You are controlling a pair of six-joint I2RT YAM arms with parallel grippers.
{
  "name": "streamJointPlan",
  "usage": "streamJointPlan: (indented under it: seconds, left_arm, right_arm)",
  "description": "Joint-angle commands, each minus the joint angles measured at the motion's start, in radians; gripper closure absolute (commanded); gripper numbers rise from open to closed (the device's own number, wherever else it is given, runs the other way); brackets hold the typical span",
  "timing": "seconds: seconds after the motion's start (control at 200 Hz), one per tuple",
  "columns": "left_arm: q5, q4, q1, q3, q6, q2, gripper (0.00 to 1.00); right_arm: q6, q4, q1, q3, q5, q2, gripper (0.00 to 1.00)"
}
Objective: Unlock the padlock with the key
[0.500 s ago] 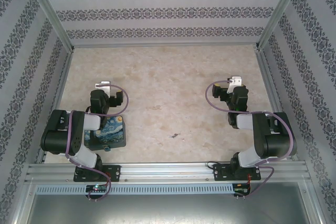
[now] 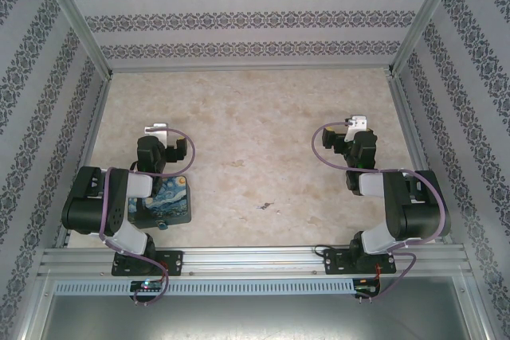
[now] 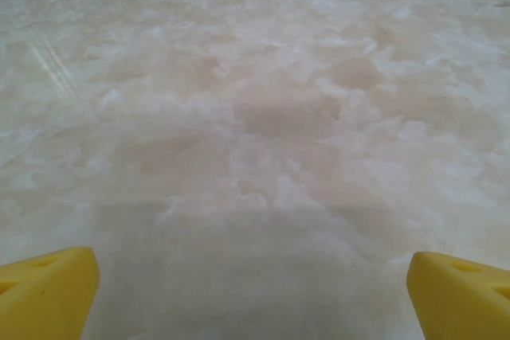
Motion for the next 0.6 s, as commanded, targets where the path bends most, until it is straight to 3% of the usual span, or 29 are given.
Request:
streamJointPlan:
  seconds: [0.0, 0.15, 0.235, 0.47, 0.595]
  left_arm:
    - [0.022, 0.010, 0.014, 0.021, 0.001, -0.002, 0.00]
    - [0.020, 0.016, 0.015, 0.018, 0.001, -0.009, 0.00]
    - [-0.014, -0.083, 0.017, 0.051, -0.018, -0.060, 0.00]
    - [-0.044, -0.339, 0.019, 0.152, -0.039, -0.190, 0.00]
    - [-0.072, -0.545, 0.019, 0.252, -0.128, -0.260, 0.00]
  right_arm:
    - [-0.002, 0.024, -0.010, -0.003, -0.027, 0.005, 0.02]
    - [-0.002, 0.031, -0.014, -0.010, -0.032, -0.003, 0.02]
    - [0.021, 0.008, -0.014, 0.000, 0.017, -0.031, 0.02]
    - [0.044, -0.355, -0.015, 0.131, 0.005, -0.166, 0.02]
    - [0.296, -0.683, -0.025, 0.305, 0.088, -0.147, 0.02]
